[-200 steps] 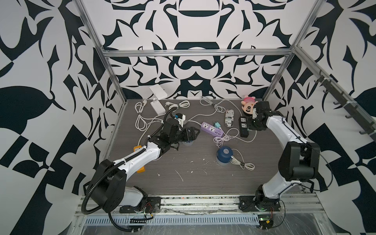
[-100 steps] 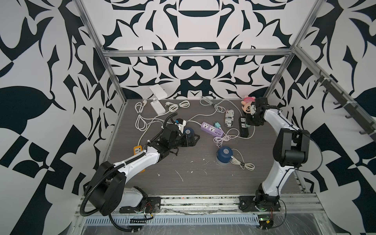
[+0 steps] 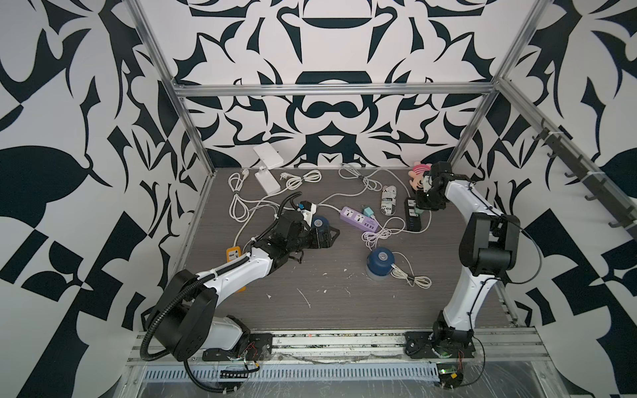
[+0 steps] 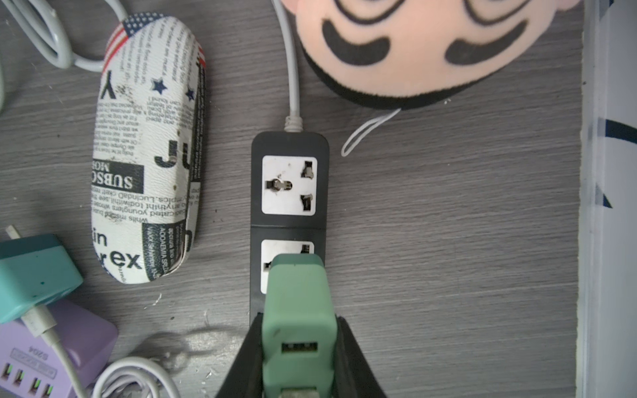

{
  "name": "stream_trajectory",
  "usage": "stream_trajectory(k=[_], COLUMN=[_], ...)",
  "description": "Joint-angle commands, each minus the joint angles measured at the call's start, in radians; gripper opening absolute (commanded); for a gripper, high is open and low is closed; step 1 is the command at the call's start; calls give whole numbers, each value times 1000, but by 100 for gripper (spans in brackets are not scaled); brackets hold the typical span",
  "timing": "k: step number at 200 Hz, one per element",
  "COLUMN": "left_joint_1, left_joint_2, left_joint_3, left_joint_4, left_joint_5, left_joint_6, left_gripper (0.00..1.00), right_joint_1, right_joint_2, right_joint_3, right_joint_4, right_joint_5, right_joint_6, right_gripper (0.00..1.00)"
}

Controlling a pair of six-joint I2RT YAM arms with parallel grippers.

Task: Charge the cordless meat grinders
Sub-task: Insert the plug into the socket.

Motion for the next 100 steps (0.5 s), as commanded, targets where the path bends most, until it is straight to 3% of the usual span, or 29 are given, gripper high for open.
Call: stream_trajectory(k=[1,100], left_joint_1=[-2,-2], left_joint_2=[8,-8], left_joint_3=[-12,-27], left_joint_4=[22,22], left_joint_5=[10,5], left_joint_6=[-8,-7], left_gripper=[100,99], right_joint_1=[-1,-3], right_joint_2=[-4,54], right_joint_3=[47,67], right_joint_4=[-34,-61], right_joint_5=[12,33], right_joint_6=[-15,-8], right_gripper=[0,0])
